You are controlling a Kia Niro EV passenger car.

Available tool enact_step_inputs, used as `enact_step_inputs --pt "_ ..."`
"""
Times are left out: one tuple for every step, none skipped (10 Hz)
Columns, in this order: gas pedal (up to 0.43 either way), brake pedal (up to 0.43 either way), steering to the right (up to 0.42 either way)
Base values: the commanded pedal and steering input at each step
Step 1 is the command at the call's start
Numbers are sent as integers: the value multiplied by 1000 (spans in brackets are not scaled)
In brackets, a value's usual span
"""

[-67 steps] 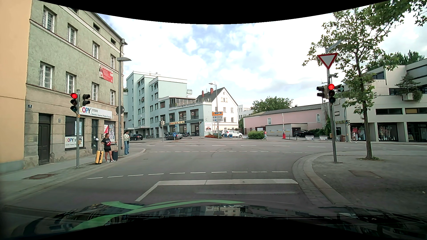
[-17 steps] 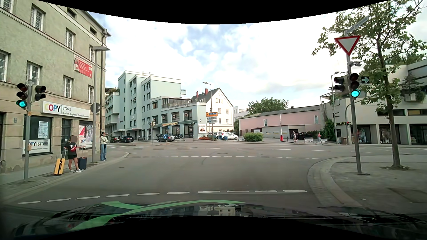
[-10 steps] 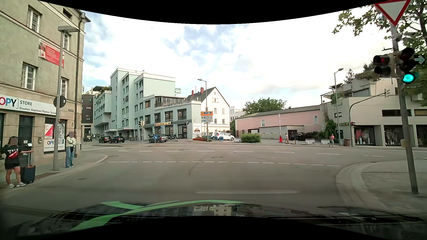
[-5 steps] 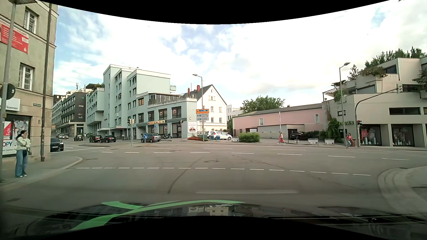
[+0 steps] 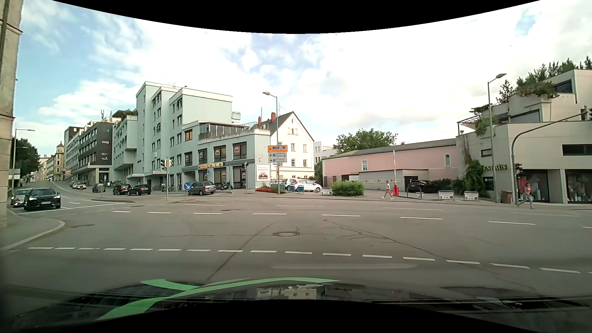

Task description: Follow the waypoints while adhering to traffic rules and regulations

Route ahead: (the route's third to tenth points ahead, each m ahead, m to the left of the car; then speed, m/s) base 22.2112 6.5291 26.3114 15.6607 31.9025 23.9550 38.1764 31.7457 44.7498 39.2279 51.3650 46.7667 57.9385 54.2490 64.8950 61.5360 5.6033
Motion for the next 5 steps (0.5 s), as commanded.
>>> enact_step_inputs --pt "311 0 -8" --pt "299 0 -13" --pt "268 0 -25" --pt "118 0 -37" --pt "87 0 -45"
